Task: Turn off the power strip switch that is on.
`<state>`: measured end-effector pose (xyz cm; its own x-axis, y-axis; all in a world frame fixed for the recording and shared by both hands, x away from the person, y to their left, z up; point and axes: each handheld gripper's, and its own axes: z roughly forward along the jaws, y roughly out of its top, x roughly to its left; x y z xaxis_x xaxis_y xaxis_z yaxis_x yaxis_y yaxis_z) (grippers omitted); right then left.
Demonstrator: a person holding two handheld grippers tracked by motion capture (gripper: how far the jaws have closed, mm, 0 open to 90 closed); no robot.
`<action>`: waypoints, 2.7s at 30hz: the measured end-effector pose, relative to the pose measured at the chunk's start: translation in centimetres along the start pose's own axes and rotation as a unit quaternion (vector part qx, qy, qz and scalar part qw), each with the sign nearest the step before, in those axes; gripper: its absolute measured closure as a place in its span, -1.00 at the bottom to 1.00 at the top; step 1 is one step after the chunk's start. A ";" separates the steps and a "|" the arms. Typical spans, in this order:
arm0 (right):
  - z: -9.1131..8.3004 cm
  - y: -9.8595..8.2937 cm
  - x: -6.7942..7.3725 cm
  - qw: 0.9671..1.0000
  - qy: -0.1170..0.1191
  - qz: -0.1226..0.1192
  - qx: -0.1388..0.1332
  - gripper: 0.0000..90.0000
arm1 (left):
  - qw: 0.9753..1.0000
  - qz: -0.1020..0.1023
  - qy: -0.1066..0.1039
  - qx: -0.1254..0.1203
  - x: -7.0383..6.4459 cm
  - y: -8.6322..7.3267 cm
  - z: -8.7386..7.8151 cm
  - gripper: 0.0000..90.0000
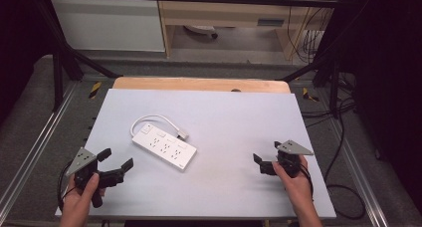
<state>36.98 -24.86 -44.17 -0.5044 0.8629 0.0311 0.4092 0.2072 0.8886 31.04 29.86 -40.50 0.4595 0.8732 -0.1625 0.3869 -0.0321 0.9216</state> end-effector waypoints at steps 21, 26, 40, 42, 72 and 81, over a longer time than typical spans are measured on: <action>-0.4 0.2 0.3 1.000 0.005 0.003 -0.011 -0.90 | 1.000 0.008 -0.028 0.004 -0.4 0.4 -0.4 -0.86; -0.3 0.2 0.3 1.000 0.005 0.003 -0.011 -0.90 | 0.999 0.007 -0.032 -0.007 -0.5 0.4 -0.4 -0.87; -0.2 0.3 0.5 1.000 0.014 -0.002 -0.013 -0.90 | 0.999 -0.007 -0.027 -0.018 -0.2 0.8 -0.4 -0.87; -0.3 0.2 0.5 1.000 0.013 -0.003 -0.013 -0.90 | 0.999 -0.005 -0.028 -0.017 -0.3 1.0 -0.4 -0.87; -0.5 0.3 0.4 1.000 0.003 0.002 -0.019 -0.91 | 0.998 0.034 -0.050 -0.015 -1.7 4.1 0.3 -0.87; -0.8 0.3 0.5 1.000 0.001 0.001 -0.021 -0.92 | 0.997 0.041 -0.057 -0.023 -2.4 6.1 1.5 -0.87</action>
<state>36.25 -24.71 -43.50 -0.5052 0.8623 0.0342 0.3776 0.1852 0.9073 33.46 26.87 -35.04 0.5766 0.8079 -0.1221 0.3083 -0.0767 0.9482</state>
